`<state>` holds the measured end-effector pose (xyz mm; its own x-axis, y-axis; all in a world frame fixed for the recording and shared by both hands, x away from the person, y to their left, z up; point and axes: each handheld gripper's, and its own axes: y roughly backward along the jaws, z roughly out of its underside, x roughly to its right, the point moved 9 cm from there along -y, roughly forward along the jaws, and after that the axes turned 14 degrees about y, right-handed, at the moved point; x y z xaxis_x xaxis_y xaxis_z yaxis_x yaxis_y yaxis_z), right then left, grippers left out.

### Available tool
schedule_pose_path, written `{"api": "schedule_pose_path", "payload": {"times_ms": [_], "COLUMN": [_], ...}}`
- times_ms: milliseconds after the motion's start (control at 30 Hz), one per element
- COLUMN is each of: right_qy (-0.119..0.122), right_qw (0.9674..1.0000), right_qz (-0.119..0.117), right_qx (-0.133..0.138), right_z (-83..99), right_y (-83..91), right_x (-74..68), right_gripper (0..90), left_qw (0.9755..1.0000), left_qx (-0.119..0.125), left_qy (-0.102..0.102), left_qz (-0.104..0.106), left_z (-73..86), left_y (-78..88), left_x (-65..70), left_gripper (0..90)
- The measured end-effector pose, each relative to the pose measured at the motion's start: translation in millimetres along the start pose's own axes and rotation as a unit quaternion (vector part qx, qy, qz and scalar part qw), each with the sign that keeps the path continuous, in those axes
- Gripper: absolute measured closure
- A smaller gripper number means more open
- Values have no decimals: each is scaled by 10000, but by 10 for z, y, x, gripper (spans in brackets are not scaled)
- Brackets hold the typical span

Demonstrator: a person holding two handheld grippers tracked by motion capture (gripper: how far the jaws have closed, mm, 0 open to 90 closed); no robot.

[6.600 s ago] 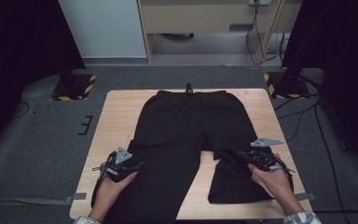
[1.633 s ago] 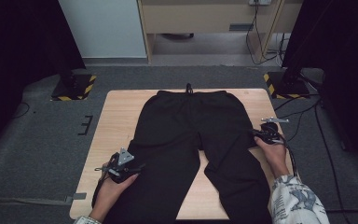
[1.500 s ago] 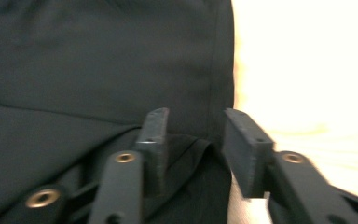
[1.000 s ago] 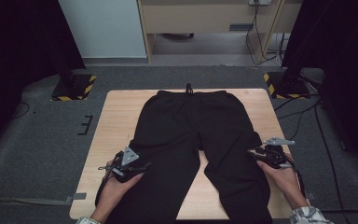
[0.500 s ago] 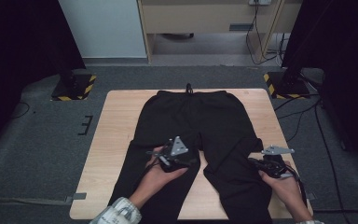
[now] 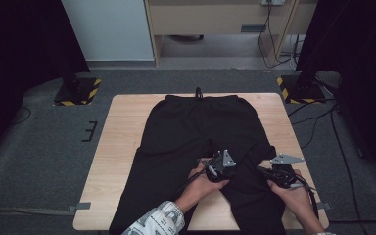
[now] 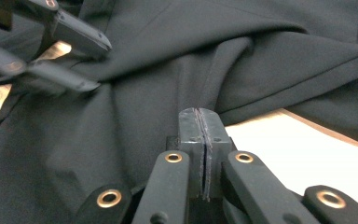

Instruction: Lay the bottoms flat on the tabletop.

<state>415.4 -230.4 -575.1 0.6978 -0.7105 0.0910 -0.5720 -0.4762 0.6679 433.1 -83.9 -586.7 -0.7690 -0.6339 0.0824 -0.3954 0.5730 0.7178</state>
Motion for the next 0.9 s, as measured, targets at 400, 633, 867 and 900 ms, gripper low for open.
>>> {"api": "schedule_pose_path", "payload": {"times_ms": [400, 633, 867, 900], "right_qy": [214, 81, -364, -409], "right_qw": [9995, 9995, 9993, 9991], "right_qz": [-116, -230, -85, 16], "right_qx": [-224, -198, -64, -65], "right_z": [64, 17, -11, -9], "right_y": [-72, 56, 142, 127], "right_x": [-83, 12, 293, 331], "right_gripper": [814, 669, 671, 691], "left_qw": [9965, 9967, 9965, 9965], "left_qx": [493, 485, 531, 526], "left_qy": [540, 522, 514, 514], "left_qz": [-414, -399, -395, -398], "left_z": [-166, -141, -162, -161], "left_y": [224, 228, 237, 234], "left_x": [-438, -475, -472, -474], "left_gripper": [867, 865, 861, 861]}}
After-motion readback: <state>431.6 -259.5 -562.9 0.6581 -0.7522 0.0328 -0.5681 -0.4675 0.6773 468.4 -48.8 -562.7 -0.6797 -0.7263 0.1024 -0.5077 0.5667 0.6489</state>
